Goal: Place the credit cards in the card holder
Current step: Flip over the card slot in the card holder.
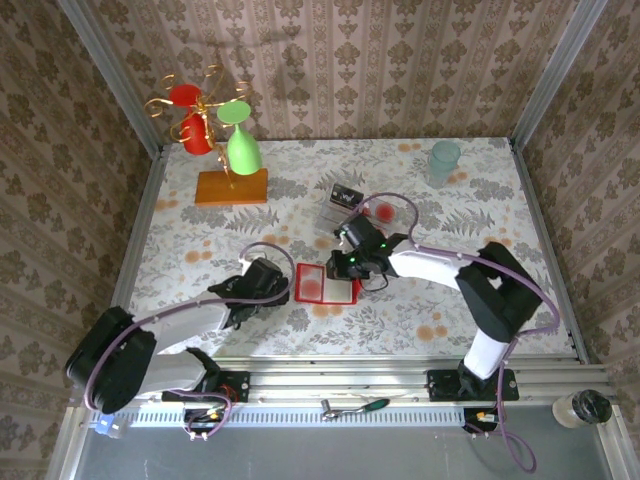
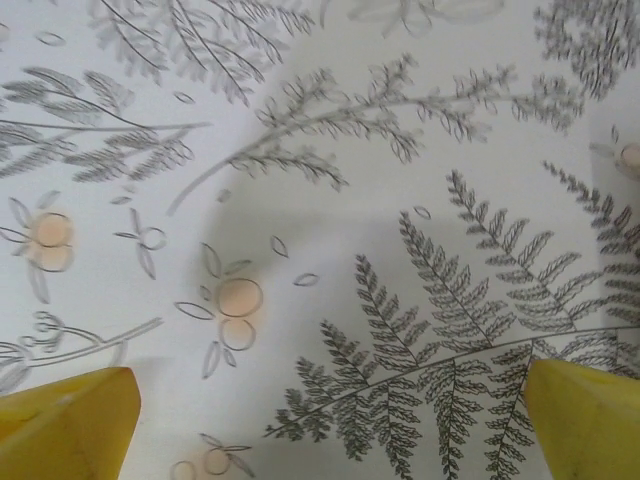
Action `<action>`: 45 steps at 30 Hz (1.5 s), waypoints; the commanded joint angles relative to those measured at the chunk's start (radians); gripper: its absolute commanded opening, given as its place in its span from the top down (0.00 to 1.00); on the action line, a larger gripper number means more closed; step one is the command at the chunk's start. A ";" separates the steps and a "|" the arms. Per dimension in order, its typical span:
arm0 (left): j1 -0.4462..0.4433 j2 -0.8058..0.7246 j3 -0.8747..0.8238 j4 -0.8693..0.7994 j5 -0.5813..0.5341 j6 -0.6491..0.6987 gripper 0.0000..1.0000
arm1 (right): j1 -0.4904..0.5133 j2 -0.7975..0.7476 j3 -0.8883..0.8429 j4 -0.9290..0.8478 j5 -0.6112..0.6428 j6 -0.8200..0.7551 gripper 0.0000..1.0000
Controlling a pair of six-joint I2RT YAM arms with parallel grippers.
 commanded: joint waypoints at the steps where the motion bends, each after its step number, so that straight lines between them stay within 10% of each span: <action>1: 0.037 -0.075 0.018 -0.077 0.040 0.017 0.00 | -0.029 -0.059 -0.047 -0.050 0.047 -0.038 0.91; 26: -0.236 0.150 0.298 -0.012 0.063 0.003 0.00 | -0.099 -0.087 -0.048 -0.099 0.045 -0.120 0.92; 45: -0.249 0.262 0.261 0.051 0.055 0.002 0.00 | -0.076 0.049 0.031 -0.097 -0.002 -0.115 0.92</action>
